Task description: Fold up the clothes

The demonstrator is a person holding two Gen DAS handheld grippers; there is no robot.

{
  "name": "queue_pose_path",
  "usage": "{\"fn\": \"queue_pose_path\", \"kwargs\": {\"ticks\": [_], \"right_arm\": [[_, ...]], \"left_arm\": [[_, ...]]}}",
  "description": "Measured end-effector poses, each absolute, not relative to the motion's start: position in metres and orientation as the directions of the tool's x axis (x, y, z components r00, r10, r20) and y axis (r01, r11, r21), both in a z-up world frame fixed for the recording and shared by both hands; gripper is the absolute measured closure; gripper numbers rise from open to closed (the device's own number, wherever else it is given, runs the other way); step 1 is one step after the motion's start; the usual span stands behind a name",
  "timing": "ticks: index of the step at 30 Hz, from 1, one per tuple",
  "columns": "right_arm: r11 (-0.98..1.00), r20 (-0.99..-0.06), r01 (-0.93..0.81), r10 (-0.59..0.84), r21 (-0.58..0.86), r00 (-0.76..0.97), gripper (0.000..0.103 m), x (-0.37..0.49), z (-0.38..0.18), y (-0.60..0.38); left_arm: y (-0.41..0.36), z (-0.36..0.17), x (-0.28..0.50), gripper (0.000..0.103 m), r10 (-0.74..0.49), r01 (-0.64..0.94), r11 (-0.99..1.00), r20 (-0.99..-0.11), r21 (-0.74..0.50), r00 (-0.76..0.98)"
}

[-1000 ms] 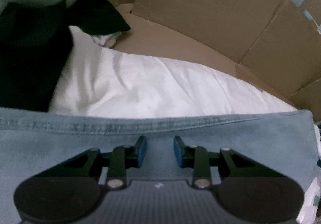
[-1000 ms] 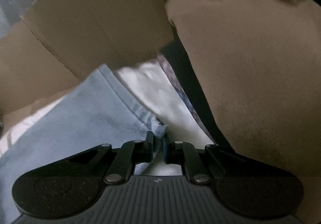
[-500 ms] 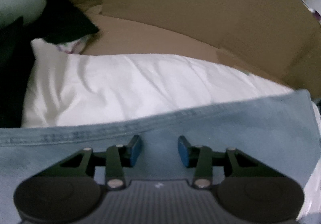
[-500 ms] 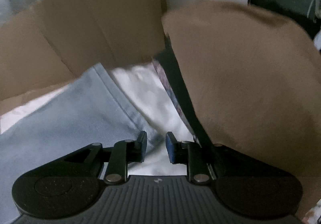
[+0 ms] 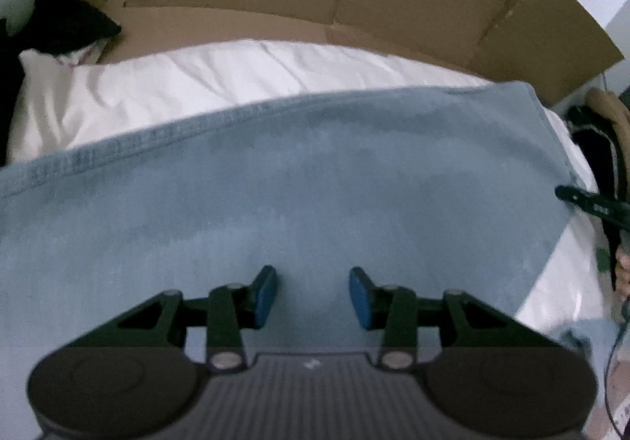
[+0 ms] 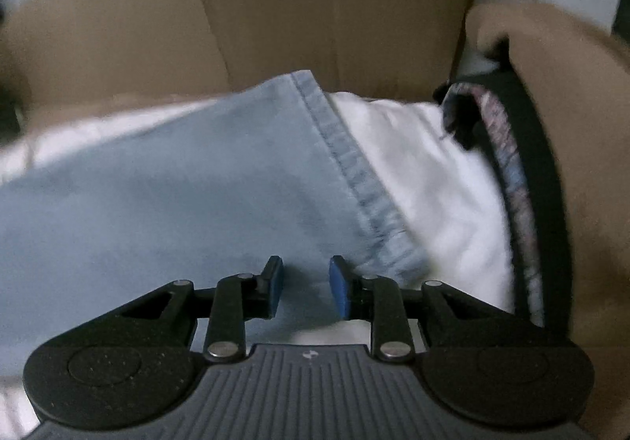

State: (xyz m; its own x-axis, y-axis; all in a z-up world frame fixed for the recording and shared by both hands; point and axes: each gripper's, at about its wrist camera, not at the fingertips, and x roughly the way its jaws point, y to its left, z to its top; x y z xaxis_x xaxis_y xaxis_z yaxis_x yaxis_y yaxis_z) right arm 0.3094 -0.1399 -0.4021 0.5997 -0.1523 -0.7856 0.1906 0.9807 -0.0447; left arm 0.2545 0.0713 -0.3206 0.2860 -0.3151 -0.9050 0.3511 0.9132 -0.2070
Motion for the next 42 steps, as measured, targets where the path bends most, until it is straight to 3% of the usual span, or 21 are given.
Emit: {"fn": "queue_pose_path", "kwargs": {"ticks": [12,18,22,25,35,42], "right_arm": [[0.956,-0.795,0.255,-0.265,-0.144,0.546,0.073,0.27,-0.38,-0.16],[0.988,-0.76,0.139,-0.142,-0.069,0.634,0.07,0.278,-0.364,-0.127],[0.999,-0.769,0.013,-0.047,-0.051,0.638,0.068,0.291,-0.366,-0.095],[0.998,-0.772,-0.032,-0.023,-0.056,0.635,0.068,0.301,-0.374,-0.08],[1.0,-0.751,-0.011,-0.007,-0.019,0.66,0.068,0.366,-0.373,-0.084],[0.999,-0.802,0.034,-0.033,-0.016,0.596,0.067,0.404,-0.399,-0.088]], "left_arm": [[0.099,-0.314,0.188,0.068,-0.224,0.353,0.928,-0.936,-0.119,0.272],[0.089,-0.333,0.178,0.068,-0.187,0.389,0.918,-0.947,-0.074,0.262],[0.09,-0.325,0.188,0.076,-0.203,0.381,0.918,-0.955,-0.109,0.215],[0.097,-0.317,0.191,0.076,-0.204,0.366,0.924,-0.95,-0.107,0.236],[0.156,-0.309,0.205,0.076,-0.153,0.142,0.983,-0.936,-0.112,0.317],[0.189,-0.312,0.214,0.076,-0.096,0.004,0.995,-0.932,-0.1,0.349]]}}
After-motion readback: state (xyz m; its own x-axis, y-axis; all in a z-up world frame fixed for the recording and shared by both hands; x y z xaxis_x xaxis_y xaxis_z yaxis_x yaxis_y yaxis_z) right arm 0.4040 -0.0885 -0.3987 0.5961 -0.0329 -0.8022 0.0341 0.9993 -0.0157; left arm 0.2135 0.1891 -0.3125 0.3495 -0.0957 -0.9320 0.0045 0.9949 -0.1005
